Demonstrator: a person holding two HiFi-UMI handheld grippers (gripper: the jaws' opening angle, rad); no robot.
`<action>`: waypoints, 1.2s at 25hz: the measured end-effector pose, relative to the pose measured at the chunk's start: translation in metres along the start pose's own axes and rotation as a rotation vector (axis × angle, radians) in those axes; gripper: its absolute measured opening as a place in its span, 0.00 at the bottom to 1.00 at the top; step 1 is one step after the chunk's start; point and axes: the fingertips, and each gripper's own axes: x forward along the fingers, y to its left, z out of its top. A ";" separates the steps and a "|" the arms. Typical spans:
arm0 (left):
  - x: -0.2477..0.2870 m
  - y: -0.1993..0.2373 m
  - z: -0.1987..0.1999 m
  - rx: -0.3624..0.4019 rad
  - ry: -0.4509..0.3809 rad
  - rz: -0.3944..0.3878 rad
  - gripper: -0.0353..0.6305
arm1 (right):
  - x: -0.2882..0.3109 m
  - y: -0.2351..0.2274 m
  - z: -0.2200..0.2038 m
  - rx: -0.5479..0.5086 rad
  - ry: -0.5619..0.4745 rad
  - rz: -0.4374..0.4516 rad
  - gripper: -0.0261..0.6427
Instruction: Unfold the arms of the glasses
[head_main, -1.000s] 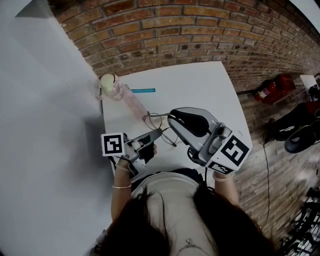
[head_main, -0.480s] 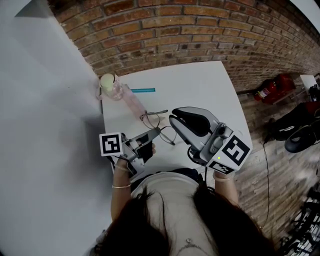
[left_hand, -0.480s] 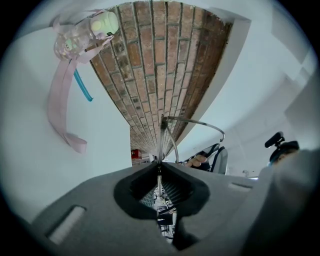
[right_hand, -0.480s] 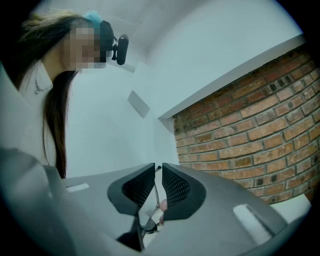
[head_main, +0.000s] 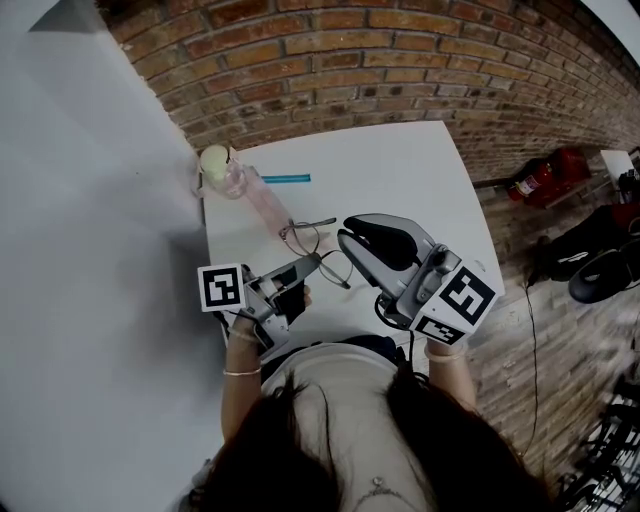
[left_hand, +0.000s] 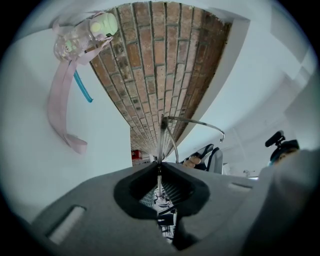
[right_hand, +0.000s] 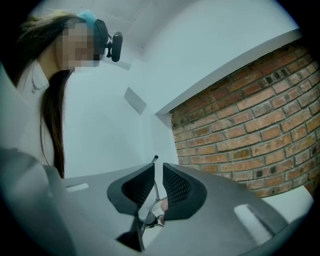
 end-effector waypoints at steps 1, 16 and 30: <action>0.001 0.000 -0.001 0.002 0.001 0.002 0.09 | 0.001 0.001 -0.002 0.000 0.007 0.001 0.12; 0.006 0.001 -0.008 0.029 0.031 0.031 0.09 | 0.013 -0.004 -0.033 -0.003 0.115 -0.025 0.13; 0.007 0.012 -0.014 0.087 0.073 0.108 0.09 | 0.026 -0.003 -0.057 0.055 0.197 -0.001 0.15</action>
